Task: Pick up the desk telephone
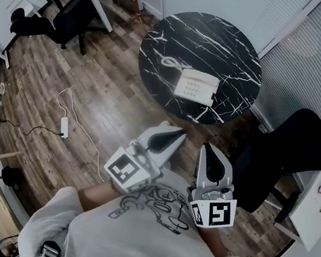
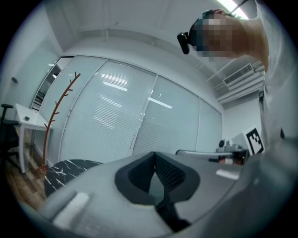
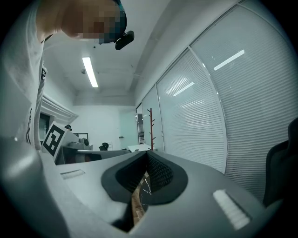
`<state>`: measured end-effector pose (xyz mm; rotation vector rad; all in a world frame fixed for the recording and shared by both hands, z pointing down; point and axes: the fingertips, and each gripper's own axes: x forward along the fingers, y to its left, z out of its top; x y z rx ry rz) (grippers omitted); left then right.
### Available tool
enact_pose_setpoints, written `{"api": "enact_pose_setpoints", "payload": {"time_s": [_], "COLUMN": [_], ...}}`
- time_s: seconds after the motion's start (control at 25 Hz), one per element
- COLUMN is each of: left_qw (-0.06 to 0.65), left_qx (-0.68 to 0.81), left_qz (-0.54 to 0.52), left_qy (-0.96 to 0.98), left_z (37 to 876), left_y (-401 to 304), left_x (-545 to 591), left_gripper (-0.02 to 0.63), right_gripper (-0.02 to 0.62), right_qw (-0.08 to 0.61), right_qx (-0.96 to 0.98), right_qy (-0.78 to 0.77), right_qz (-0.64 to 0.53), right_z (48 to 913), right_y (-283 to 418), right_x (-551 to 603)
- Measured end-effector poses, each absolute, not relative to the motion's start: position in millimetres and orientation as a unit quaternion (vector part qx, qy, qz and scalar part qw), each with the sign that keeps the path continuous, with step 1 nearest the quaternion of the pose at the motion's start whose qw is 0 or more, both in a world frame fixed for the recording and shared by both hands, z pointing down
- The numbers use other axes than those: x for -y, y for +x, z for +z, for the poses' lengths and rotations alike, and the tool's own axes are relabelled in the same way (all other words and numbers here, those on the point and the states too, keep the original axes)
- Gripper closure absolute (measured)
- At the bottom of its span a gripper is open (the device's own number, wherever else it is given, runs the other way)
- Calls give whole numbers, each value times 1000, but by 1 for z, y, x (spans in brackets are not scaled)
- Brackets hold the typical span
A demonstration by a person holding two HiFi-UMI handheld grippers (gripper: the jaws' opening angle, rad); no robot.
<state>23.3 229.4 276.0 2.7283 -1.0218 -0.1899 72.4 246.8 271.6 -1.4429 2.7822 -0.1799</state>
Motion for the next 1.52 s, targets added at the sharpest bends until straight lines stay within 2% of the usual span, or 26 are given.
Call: {"api": "enact_pose_setpoints", "payload": {"time_s": [0.88,1.52], "left_qw": [128,150], "left_qx": [323,316], "left_qz": [-63,-28], "left_qy": [936,936], "left_z": [267,295], "left_y": [-38,-41], "left_x": [14,70], "left_gripper": [604,604], "right_gripper": [591,591], "right_qw": [-9,-43], "right_qx": [-883,-870], "right_qy": [-468,-486], "right_qz": [-47,-67], "right_z": [258,281], "right_y": [-2,-5], "right_x": [-1,60]}}
